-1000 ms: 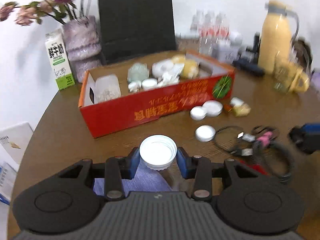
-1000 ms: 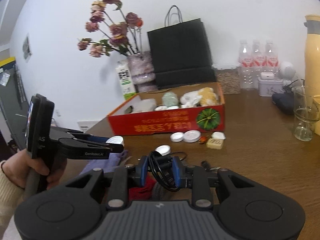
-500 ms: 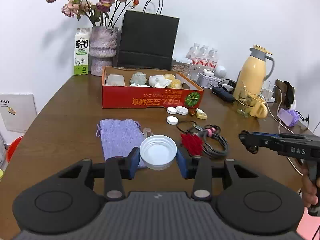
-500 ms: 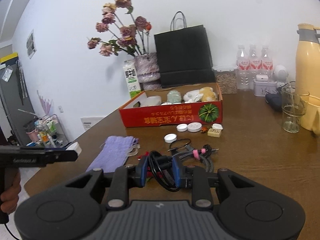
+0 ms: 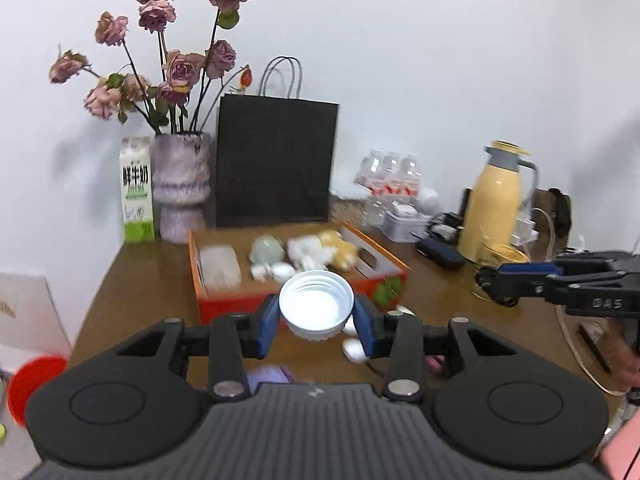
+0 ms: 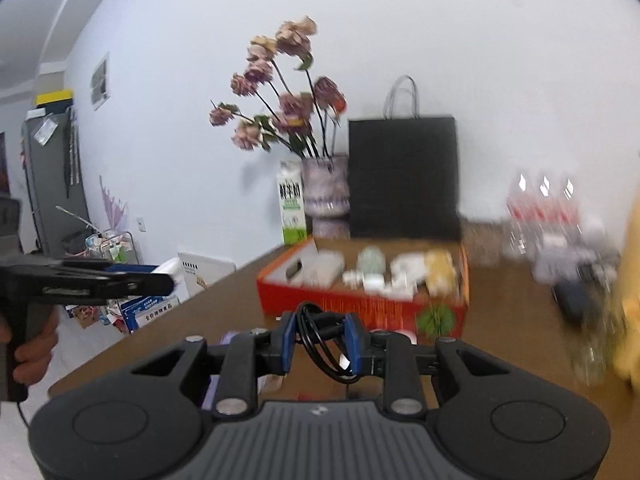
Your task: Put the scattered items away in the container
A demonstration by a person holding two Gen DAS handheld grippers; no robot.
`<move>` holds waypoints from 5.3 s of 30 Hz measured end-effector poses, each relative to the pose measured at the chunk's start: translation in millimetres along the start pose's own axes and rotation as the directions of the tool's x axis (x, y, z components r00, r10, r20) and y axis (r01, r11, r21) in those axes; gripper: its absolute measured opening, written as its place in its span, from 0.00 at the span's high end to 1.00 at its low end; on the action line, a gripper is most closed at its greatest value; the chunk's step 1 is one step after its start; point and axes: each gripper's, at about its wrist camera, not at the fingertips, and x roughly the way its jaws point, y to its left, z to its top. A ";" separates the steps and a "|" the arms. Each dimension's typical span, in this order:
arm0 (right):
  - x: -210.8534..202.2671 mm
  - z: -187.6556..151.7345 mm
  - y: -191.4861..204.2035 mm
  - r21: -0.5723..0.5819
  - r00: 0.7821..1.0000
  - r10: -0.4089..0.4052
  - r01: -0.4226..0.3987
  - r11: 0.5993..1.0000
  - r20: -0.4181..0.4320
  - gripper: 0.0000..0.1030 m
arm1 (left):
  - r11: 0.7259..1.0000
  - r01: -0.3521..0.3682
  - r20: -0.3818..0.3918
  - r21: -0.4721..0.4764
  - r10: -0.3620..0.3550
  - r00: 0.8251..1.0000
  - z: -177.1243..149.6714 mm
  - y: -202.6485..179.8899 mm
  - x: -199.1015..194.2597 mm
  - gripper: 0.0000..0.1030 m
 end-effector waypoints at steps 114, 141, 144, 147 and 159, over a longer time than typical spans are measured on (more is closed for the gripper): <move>180.8 -55.2 -37.4 -0.002 0.960 -0.061 0.063 0.998 -0.274 0.43 | 0.999 -0.047 -0.215 0.003 0.047 0.976 -84.3 -7.6 110.3 0.96; 132.9 -57.2 -23.2 0.056 0.981 -0.049 0.060 0.997 -0.189 0.74 | 0.993 -0.042 -0.270 0.109 0.070 0.960 -105.9 -51.3 105.8 0.97; 113.0 -54.4 -19.9 0.052 0.985 -0.048 0.057 0.997 -0.165 0.74 | 0.997 -0.039 -0.227 0.067 0.054 0.972 -98.0 -55.0 88.1 0.97; 88.5 -49.2 -15.5 0.047 0.991 -0.053 0.060 0.997 -0.126 0.74 | 0.999 -0.037 -0.178 0.018 0.039 0.983 -84.1 -51.8 66.7 0.97; 8.9 -16.1 -6.2 0.018 0.997 -0.066 0.066 0.998 0.034 0.74 | 0.998 -0.023 0.017 -0.053 0.024 1.000 -30.2 -33.9 -5.8 0.97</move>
